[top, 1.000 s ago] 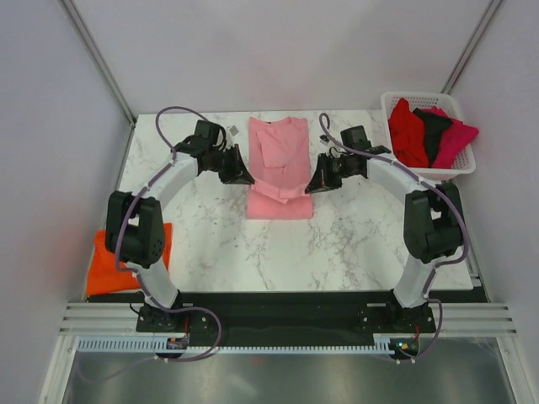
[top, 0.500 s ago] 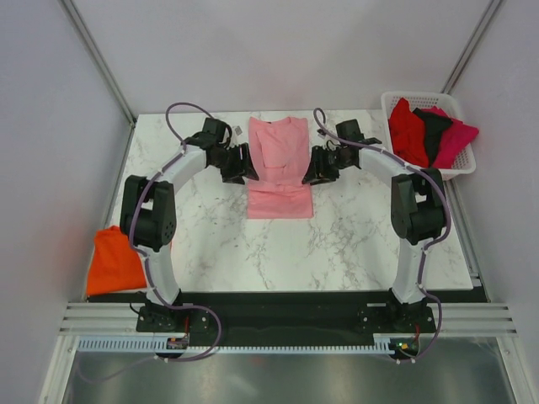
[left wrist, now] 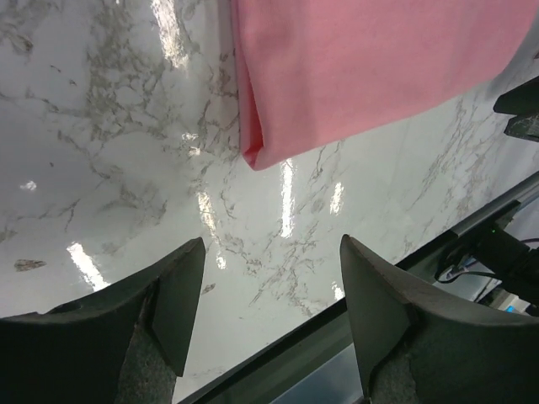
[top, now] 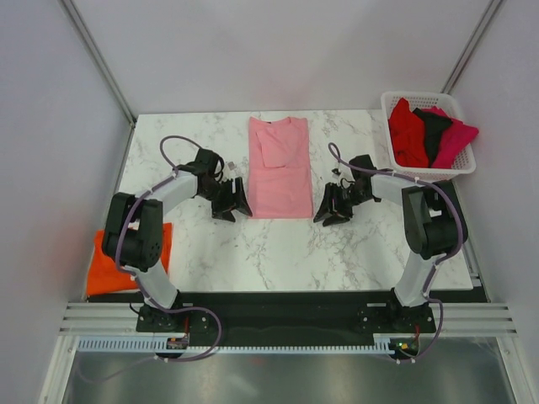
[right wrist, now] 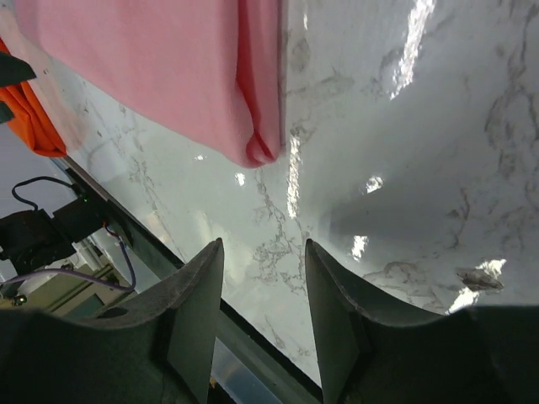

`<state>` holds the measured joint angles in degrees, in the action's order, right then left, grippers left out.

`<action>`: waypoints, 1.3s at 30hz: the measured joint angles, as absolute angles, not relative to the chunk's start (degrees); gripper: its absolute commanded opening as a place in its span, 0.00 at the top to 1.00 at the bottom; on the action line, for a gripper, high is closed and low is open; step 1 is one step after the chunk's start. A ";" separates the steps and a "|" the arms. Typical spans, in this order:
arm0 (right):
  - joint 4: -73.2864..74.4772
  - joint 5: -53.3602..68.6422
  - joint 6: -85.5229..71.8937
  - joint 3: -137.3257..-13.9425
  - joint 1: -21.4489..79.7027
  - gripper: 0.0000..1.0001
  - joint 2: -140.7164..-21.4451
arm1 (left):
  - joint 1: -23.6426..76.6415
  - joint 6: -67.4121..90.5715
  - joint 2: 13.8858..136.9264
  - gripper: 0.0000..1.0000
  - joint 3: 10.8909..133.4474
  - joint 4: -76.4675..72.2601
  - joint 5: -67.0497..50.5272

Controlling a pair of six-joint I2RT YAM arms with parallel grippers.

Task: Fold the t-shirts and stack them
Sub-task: Fold the tshirt

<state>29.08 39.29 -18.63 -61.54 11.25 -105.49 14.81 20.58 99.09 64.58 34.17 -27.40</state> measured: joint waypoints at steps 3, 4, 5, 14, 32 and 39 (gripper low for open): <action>26.70 40.69 -20.88 -61.30 11.38 0.48 -106.69 | 14.81 20.71 101.12 0.28 64.01 33.82 -29.54; 25.80 40.84 -21.34 -61.34 11.38 0.49 -107.02 | 14.81 20.73 101.60 0.29 64.03 33.63 -30.04; 24.99 41.12 -21.85 -61.52 11.38 0.49 -107.59 | 14.81 20.73 102.30 0.29 64.14 33.52 -30.37; 21.80 43.55 -24.91 -64.45 11.35 0.50 -112.27 | 14.81 20.75 107.77 0.35 68.29 32.71 -31.81; 16.03 46.06 -30.41 -63.51 11.35 1.00 -115.57 | 14.81 22.48 112.05 0.98 69.76 32.58 -34.68; 13.96 48.34 -31.94 -59.51 11.27 1.00 -112.49 | 14.81 22.79 110.52 0.98 69.78 33.34 -35.20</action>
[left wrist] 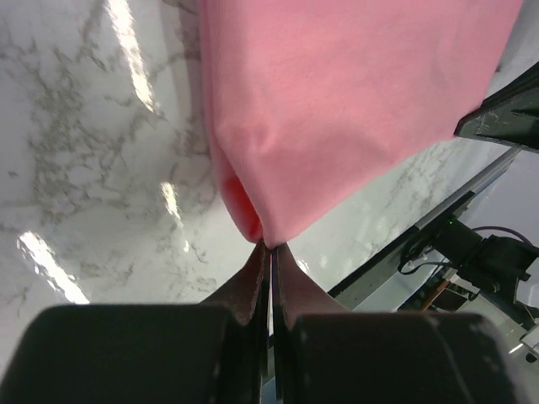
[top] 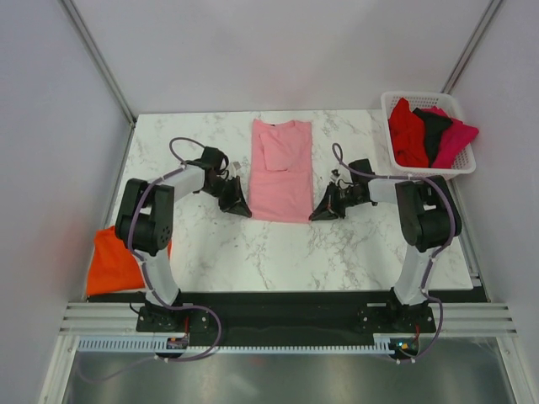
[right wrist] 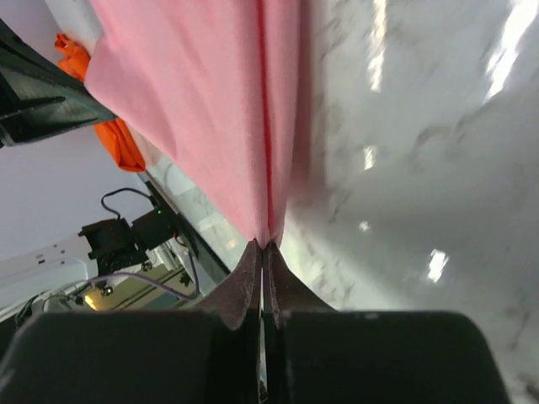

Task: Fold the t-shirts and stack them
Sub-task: Fold the tshirt

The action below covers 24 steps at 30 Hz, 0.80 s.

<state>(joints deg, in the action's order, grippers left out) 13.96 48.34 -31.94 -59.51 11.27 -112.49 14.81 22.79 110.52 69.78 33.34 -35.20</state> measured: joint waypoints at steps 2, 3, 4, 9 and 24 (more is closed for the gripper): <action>14.15 49.04 -32.23 -57.12 11.14 1.00 -108.90 | 14.81 22.92 107.72 0.98 68.95 33.65 -35.73; 14.28 49.43 -32.45 -55.99 11.07 1.00 -106.80 | 14.81 22.96 106.24 0.98 68.53 33.95 -36.05; 14.22 49.71 -32.80 -54.81 10.96 1.00 -104.55 | 14.81 23.05 104.20 0.98 67.96 34.17 -36.27; 14.59 51.20 -34.00 -49.80 10.50 1.00 -93.91 | 14.81 23.31 94.96 0.98 64.97 34.30 -37.52; 17.23 50.70 -33.47 -50.30 8.45 1.00 -85.73 | 14.92 22.96 89.56 0.98 65.45 36.36 -37.98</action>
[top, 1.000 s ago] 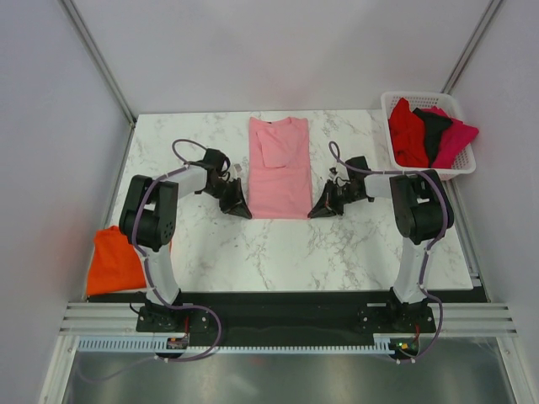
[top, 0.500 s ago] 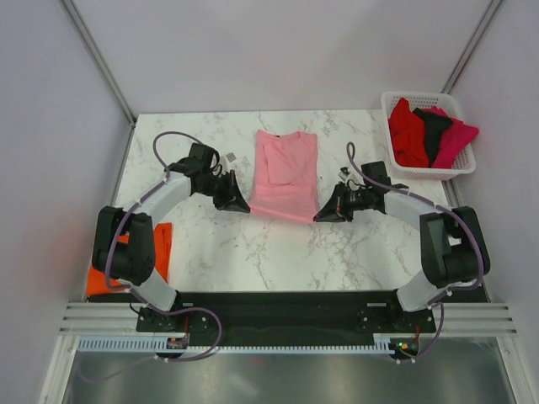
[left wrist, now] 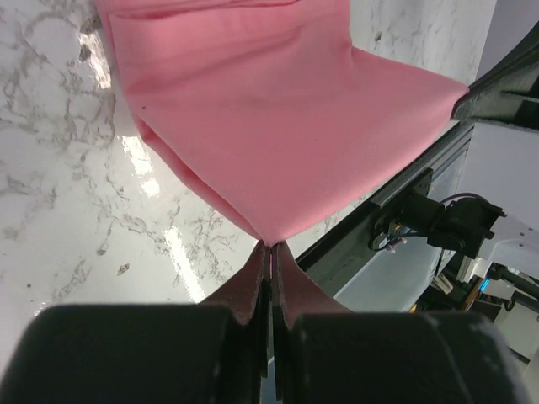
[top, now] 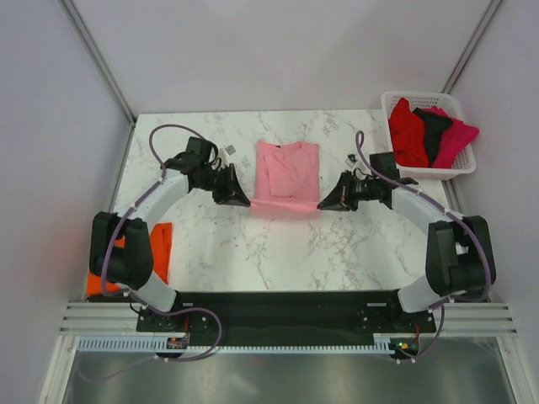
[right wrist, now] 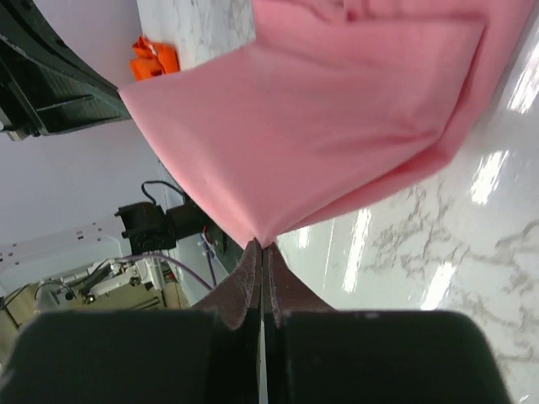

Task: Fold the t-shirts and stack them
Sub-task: Fold the tshirt

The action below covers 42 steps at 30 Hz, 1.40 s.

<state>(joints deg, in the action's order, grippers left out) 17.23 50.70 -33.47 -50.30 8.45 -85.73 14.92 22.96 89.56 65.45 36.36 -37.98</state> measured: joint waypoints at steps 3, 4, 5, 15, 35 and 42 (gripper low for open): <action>16.27 49.87 -32.69 -58.17 7.97 1.00 -92.86 | 14.63 21.89 95.15 0.98 72.27 36.42 -37.06; 15.59 49.52 -32.25 -61.76 7.77 1.00 -95.83 | 14.46 21.41 97.43 0.98 75.22 36.10 -36.60; 15.11 49.15 -31.81 -64.71 7.66 1.00 -98.10 | 14.35 20.91 100.55 0.98 79.15 36.18 -35.99; 12.12 45.19 -27.09 -99.92 6.55 0.82 -123.55 | 12.82 14.50 127.76 0.62 116.71 32.53 -31.46; 10.74 43.68 -22.50 -100.42 6.15 0.54 -130.15 | 12.93 8.32 131.28 0.25 113.56 33.52 -26.13; 11.99 46.89 -22.74 -95.90 6.28 0.55 -130.21 | 12.93 7.22 131.31 0.21 109.84 36.80 -29.04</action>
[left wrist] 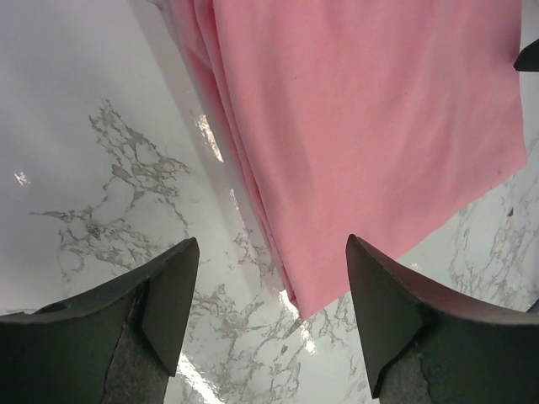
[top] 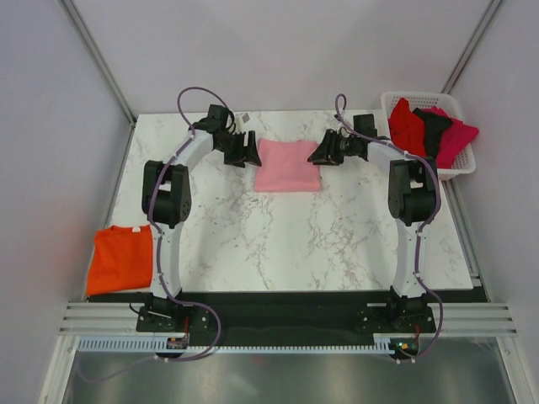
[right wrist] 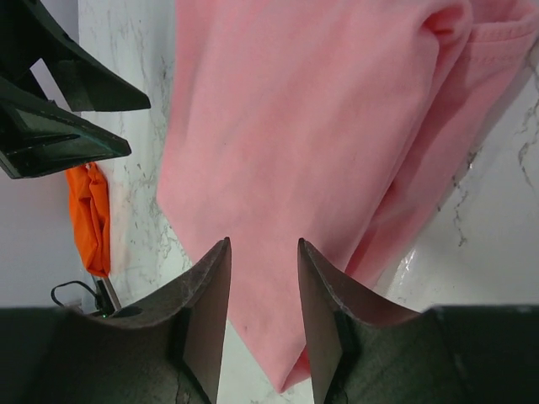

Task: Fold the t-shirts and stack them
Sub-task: Fold the tshirt, then neatly place the folded tshirt to the corner

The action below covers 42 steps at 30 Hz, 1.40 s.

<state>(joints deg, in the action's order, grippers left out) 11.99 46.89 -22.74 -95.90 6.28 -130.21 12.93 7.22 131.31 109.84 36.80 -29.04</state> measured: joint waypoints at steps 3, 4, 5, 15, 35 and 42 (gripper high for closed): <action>11.79 47.66 -22.79 -95.92 6.55 0.54 -130.21 | 12.93 7.14 131.66 0.21 109.86 36.99 -30.35; 11.84 47.75 -22.83 -95.90 6.61 0.54 -130.23 | 12.93 7.14 131.96 0.21 109.89 36.99 -30.79; 11.86 47.75 -22.87 -95.92 6.66 0.54 -130.28 | 12.86 7.16 132.42 0.21 110.04 36.93 -31.66; 14.55 45.76 -21.21 -95.22 6.90 0.53 -130.87 | 12.53 9.98 139.37 0.43 113.23 33.54 -42.22; 20.93 43.11 -14.15 -90.91 5.87 0.53 -123.00 | 11.60 12.99 133.78 0.98 99.02 32.64 -55.57; 22.06 42.98 -10.44 -88.29 2.72 0.52 -113.45 | 6.31 -1.63 119.07 0.98 93.08 54.08 -51.55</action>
<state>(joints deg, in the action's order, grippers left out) 22.06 42.98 -10.44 -88.29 2.72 -113.45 6.31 -1.63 119.07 93.08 54.08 -51.55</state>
